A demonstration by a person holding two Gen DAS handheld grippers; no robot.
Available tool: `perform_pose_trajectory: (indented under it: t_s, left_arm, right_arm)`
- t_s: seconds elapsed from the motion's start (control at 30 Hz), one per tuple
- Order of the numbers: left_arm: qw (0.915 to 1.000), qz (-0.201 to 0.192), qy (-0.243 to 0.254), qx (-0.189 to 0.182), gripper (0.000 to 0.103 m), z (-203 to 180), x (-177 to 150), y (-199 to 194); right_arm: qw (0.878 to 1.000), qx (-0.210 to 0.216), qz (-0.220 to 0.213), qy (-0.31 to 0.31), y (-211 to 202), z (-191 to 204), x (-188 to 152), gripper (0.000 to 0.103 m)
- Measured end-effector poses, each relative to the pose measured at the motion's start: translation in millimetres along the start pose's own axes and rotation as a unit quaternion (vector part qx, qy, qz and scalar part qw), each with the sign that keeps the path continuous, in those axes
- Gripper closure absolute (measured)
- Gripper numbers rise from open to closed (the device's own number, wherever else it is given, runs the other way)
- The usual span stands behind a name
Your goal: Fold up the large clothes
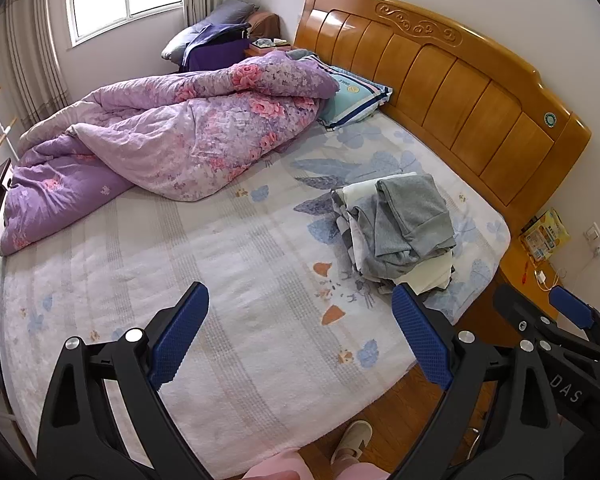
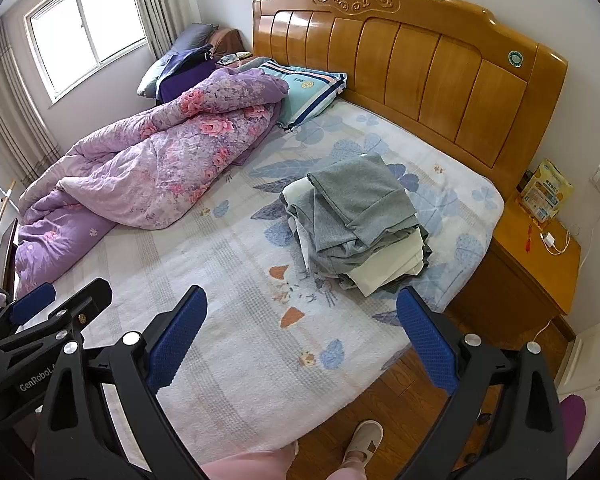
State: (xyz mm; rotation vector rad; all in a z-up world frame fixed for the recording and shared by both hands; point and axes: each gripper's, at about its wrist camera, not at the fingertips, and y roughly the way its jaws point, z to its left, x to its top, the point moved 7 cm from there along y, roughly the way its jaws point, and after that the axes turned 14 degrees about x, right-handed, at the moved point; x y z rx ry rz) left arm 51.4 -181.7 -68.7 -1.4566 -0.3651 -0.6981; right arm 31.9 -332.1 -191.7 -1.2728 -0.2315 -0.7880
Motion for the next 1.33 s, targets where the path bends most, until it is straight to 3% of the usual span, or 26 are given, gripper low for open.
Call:
perform_pose_trajectory:
  t_s: [1.33]
  left_arm:
    - [0.9999,0.004,0.014,0.005,0.01,0.0,-5.4,-2.7]
  right_arm:
    - [1.0,0.011,-0.005,-0.001,-4.2,-2.2,5.1,0.011]
